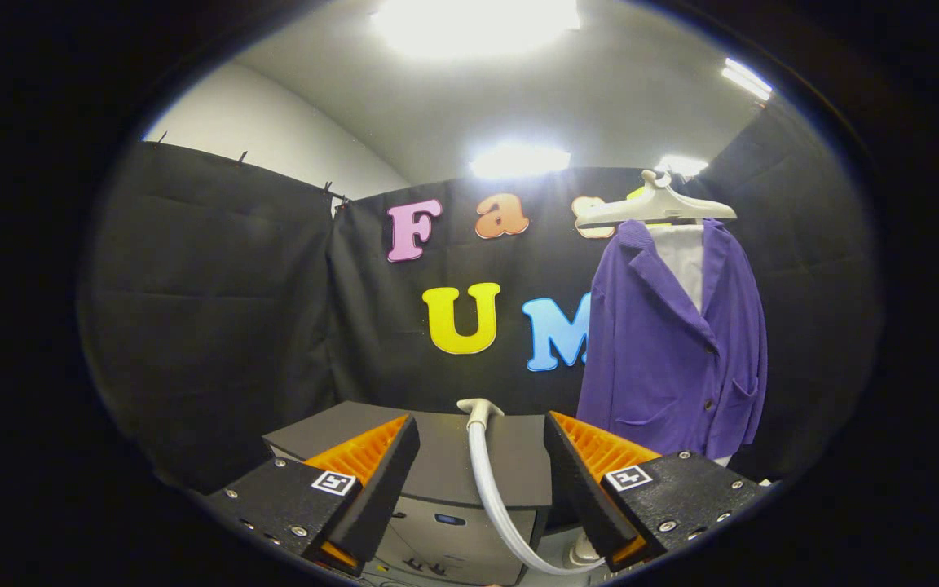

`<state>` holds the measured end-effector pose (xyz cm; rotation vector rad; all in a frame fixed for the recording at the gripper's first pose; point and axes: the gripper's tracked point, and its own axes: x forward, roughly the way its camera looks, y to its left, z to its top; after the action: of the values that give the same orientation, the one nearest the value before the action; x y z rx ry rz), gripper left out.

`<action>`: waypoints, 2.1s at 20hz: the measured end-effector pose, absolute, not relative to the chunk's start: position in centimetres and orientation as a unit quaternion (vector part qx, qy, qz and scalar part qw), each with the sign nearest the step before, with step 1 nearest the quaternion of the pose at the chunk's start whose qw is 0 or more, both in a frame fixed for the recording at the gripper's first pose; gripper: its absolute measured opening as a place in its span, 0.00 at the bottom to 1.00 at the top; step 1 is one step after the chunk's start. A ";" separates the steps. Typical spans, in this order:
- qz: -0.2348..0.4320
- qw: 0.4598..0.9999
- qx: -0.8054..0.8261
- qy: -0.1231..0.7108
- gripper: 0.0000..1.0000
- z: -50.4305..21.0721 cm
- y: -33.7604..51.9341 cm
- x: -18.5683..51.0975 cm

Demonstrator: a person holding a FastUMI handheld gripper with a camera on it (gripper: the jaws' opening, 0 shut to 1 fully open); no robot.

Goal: Iron the clothes twice with a garment steamer, once on the left side and once on the right side.

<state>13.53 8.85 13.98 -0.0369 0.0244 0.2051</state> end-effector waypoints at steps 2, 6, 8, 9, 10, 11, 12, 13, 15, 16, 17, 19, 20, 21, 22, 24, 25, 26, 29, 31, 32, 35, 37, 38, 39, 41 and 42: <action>0.115 0.993 -0.017 0.026 0.95 14.7 9.6 16.0; 0.137 0.989 -0.017 0.059 0.95 15.4 11.8 20.9; 0.146 0.986 -0.023 0.075 0.95 15.3 12.9 23.7; 0.147 0.985 -0.030 0.087 0.95 14.8 13.4 25.0; 0.149 0.983 -0.038 0.100 0.95 14.4 14.0 26.3; 0.150 0.981 -0.047 0.111 0.95 13.9 14.4 27.8; 0.153 0.979 -0.052 0.122 0.95 13.5 14.7 29.3; 0.159 0.976 -0.054 0.135 0.95 12.9 15.0 30.3; 0.165 0.971 -0.049 0.165 0.95 11.5 15.6 32.2; 0.164 0.969 -0.049 0.181 0.95 10.9 15.6 33.4; 0.161 0.966 -0.049 0.195 0.95 10.2 15.6 34.5; 0.156 0.961 -0.052 0.223 0.95 9.1 15.7 37.0; 0.157 0.957 -0.054 0.236 0.95 8.6 15.7 38.1; 0.155 0.954 -0.053 0.251 0.95 7.9 15.6 39.0; 0.157 0.949 -0.051 0.267 0.95 7.3 15.6 40.0; 0.156 0.943 -0.040 0.290 0.95 6.3 15.4 41.9; 0.157 0.941 -0.031 0.298 0.95 5.8 15.4 42.7; 0.159 0.938 -0.023 0.306 0.95 5.3 15.5 43.8; 0.145 0.930 -0.005 0.339 0.95 3.1 14.6 46.2; 0.141 0.920 0.004 0.364 0.94 1.3 14.3 47.2; 0.148 0.914 0.008 0.379 0.93 0.5 14.5 47.5; 0.167 0.894 0.025 0.415 0.91 -1.9 15.0 46.8; 0.168 0.888 0.020 0.427 0.88 -3.5 15.0 47.2; 0.172 0.884 0.022 0.435 0.85 -4.3 15.1 47.2; 0.176 0.878 0.030 0.444 0.82 -5.0 15.4 47.1; 0.178 0.869 0.043 0.459 0.75 -6.1 15.7 46.7; 0.181 0.868 0.051 0.461 0.66 -6.0 15.7 46.5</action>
<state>46.51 15.70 -6.01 0.1057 0.9640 0.3786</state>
